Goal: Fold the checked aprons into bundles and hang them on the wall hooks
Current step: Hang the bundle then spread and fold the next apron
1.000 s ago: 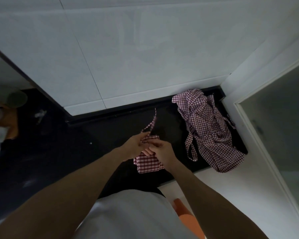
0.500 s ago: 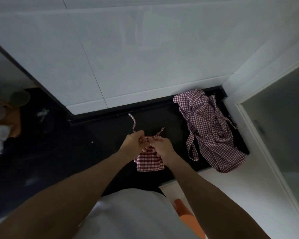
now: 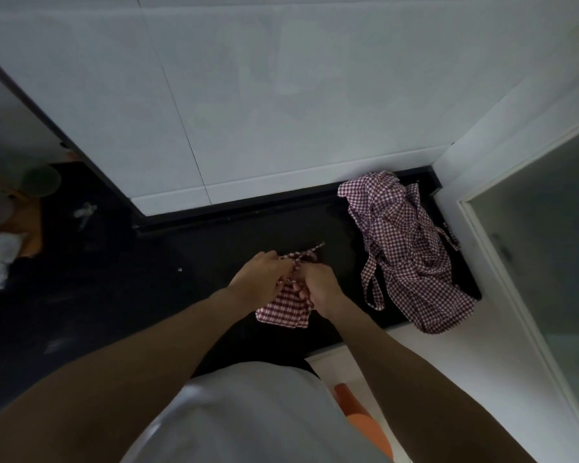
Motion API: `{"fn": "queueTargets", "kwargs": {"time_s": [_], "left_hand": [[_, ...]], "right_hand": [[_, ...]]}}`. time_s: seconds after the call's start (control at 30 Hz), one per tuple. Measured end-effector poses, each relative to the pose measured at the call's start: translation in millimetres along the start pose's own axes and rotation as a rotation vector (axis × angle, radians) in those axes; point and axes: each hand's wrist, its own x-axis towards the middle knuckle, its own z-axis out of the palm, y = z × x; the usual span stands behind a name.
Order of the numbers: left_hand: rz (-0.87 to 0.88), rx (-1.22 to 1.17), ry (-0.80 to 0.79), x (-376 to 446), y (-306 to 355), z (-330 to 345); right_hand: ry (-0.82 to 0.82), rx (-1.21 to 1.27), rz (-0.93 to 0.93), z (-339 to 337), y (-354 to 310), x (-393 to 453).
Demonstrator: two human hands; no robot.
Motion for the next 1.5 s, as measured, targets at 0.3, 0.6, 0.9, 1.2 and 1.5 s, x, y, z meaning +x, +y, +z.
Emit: {"fn": "queueTargets", "kwargs": {"time_s": [0.3, 0.6, 0.9, 1.2, 1.5], "left_hand": [[-0.466, -0.679, -0.228, 12.6, -8.1, -13.9], [-0.728, -0.940, -0.111, 7.9, -1.4, -9.2], [-0.720, -0.899, 0.011, 4.9, 0.7, -0.4], [-0.679, -0.747, -0.043, 5.0, 5.5, -0.9], [-0.722, -0.798, 0.042, 5.2, 6.1, 5.9]], "right_hand": [[0.054, -0.648, -0.787, -8.9, 35.4, -13.1], [0.371, -1.007, -0.954, 4.8, 33.8, -23.9], [-0.083, -0.555, -0.369, -6.0, 12.1, -31.3], [-0.251, -0.349, -0.157, -31.4, 5.6, -17.2], [-0.221, -0.099, -0.079, -27.4, 12.7, -13.9]]}}
